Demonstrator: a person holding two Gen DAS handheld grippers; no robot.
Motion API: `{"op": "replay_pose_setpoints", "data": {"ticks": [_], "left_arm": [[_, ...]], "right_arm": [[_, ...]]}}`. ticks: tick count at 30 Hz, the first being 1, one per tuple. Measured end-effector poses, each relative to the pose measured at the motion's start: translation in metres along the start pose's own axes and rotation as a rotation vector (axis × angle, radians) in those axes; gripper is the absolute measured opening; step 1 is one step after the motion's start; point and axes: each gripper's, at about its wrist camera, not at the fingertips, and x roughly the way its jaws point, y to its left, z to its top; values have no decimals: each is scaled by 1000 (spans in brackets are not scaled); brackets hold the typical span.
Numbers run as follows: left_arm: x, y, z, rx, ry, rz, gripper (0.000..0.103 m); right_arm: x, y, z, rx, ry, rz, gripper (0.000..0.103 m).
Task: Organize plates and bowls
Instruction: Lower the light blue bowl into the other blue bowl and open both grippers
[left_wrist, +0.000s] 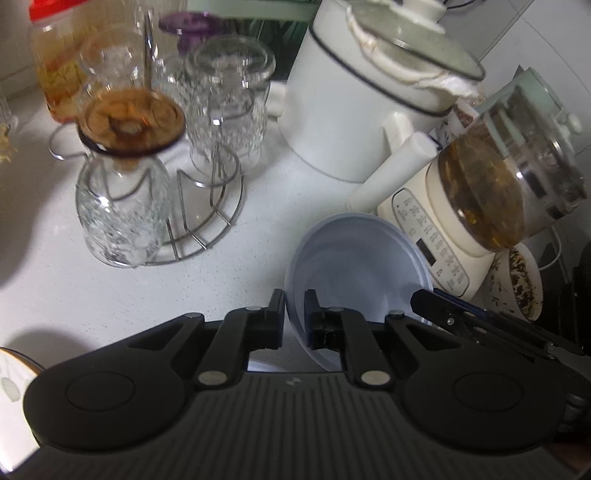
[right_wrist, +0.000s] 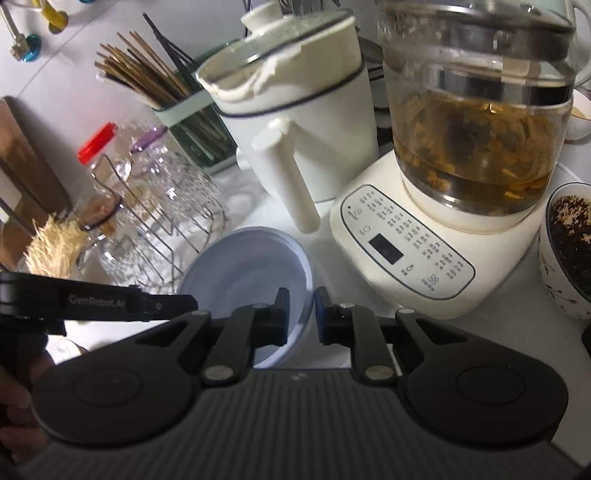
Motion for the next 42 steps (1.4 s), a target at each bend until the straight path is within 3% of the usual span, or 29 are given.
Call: {"op": "replay_pose_setpoints", "data": {"ticks": [8, 21, 34, 42], "left_arm": [[-27, -10, 12, 41, -14, -27, 13], [-93, -25, 29, 91, -132, -109, 13], [-126, 3, 7, 73, -161, -152, 13], [-130, 25, -15, 47, -137, -154, 13]], "right_arm": [[-22, 12, 6, 36, -51, -40, 17], [-81, 30, 13, 89, -169, -39, 17], [-106, 59, -3, 102, -206, -22, 17], [-105, 76, -19, 103, -173, -37, 17]]}}
